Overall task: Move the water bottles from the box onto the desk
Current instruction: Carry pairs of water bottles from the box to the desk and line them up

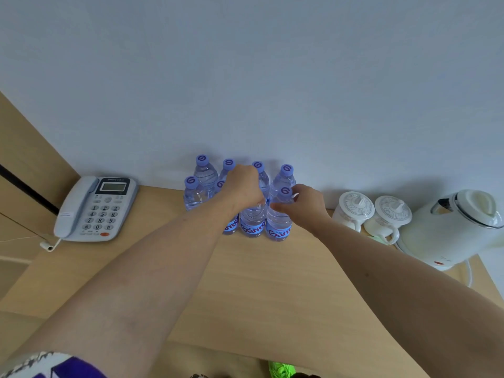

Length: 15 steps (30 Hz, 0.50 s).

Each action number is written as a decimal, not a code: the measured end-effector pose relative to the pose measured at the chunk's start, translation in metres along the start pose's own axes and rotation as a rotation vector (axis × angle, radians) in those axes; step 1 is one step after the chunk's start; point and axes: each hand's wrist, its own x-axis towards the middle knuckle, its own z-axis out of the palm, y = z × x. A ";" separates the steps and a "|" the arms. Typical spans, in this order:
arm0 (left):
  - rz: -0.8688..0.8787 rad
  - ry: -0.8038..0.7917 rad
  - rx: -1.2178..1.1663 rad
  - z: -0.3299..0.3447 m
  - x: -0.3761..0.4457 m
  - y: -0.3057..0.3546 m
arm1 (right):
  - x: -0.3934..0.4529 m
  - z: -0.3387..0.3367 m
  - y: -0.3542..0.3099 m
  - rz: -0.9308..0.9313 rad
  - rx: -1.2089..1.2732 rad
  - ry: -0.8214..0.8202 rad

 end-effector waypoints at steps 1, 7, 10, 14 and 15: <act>-0.005 -0.001 -0.013 0.001 0.000 0.000 | 0.001 0.000 0.001 0.000 -0.010 0.008; -0.055 -0.008 -0.082 0.002 -0.002 0.000 | 0.001 0.003 0.005 -0.022 -0.042 0.018; -0.077 -0.003 -0.096 0.003 -0.002 0.000 | 0.002 0.004 0.005 -0.039 -0.070 0.018; -0.087 -0.006 -0.077 0.002 -0.002 0.001 | 0.004 0.004 0.008 -0.048 -0.057 0.032; -0.088 -0.012 -0.071 0.002 -0.002 0.002 | 0.005 0.005 0.009 -0.048 -0.051 0.031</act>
